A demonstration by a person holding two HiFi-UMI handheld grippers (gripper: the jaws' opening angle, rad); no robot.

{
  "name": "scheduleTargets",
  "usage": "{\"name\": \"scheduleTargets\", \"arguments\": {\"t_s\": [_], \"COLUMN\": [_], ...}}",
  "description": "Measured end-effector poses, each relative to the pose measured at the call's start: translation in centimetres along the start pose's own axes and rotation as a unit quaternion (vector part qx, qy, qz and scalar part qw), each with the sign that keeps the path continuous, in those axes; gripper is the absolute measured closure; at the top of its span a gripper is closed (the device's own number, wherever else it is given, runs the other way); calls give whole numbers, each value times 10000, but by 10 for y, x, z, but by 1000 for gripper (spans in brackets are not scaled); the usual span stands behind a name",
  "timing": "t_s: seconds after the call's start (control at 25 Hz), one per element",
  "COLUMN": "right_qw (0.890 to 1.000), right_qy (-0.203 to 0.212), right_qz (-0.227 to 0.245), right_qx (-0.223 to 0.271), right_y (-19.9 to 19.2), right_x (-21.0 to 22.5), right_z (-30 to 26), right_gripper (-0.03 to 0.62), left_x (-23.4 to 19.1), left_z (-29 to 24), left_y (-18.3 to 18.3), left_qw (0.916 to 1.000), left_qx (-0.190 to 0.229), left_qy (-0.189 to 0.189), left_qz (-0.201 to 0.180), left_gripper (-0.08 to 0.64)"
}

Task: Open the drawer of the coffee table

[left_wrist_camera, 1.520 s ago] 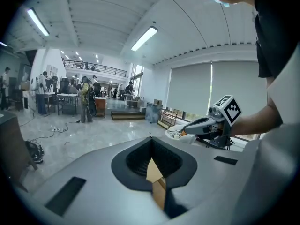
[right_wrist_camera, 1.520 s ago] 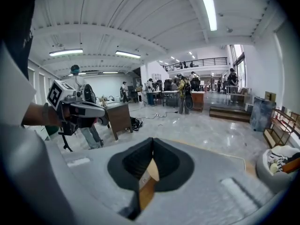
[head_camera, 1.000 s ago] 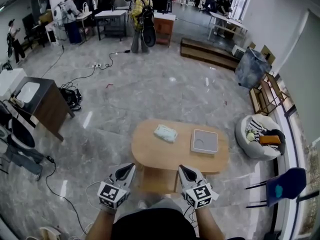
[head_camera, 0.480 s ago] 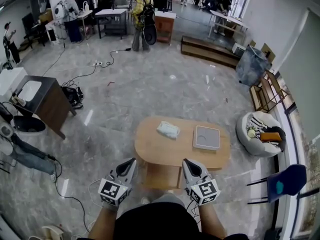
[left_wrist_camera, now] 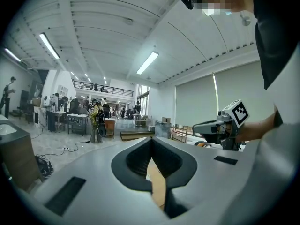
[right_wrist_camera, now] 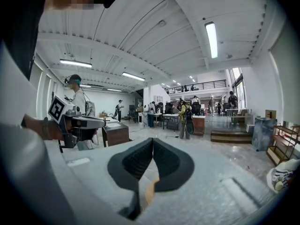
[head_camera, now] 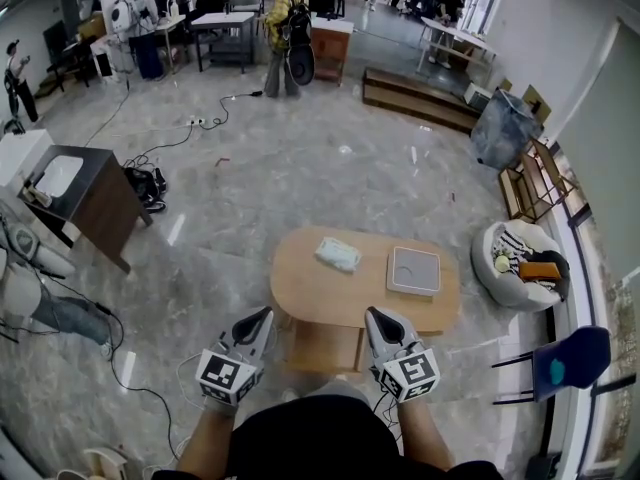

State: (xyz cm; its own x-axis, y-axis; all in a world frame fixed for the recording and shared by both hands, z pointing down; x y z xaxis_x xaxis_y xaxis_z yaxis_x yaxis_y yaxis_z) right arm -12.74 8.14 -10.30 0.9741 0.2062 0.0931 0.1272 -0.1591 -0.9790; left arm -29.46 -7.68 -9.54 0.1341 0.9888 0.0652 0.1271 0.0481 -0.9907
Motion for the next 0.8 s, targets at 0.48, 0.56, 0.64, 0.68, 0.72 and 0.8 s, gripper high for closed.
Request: {"name": "scheduleTargets", "arguments": {"t_s": [0.48, 0.56, 0.64, 0.68, 0.72, 0.8], "right_qw": [10000, 10000, 10000, 10000, 10000, 10000], "right_qy": [-4, -14, -20, -24, -30, -40], "right_qz": [27, 12, 3, -1, -4, -12], "right_qx": [-20, -12, -21, -26, -30, -33], "right_y": [-5, -5, -6, -6, -7, -7], "right_x": [-6, -6, -9, -10, -11, -13], "right_z": [3, 6, 12, 15, 17, 21], "right_gripper": [593, 593, 594, 594, 593, 593], "left_x": [3, 7, 12, 14, 15, 17], "left_z": [-3, -2, 2, 5, 7, 9], "left_y": [-4, -3, -3, -3, -1, 1], "left_qw": [10000, 9999, 9999, 9999, 9999, 9999], "left_qx": [-9, 2, 17, 16, 13, 9], "left_qy": [-88, -109, -151, -152, -143, -119], "left_qz": [-6, -10, -18, -17, -14, -9], "left_gripper": [546, 546, 545, 546, 546, 546]}}
Point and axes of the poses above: the fingertips, and each gripper's own axes: z backward along the fingers, x to its right, y out of its top, the point moved 3 cm from there along z, backward along the fingers, and after that the axes turned 7 degrees about -z, right-handed, at the moved point
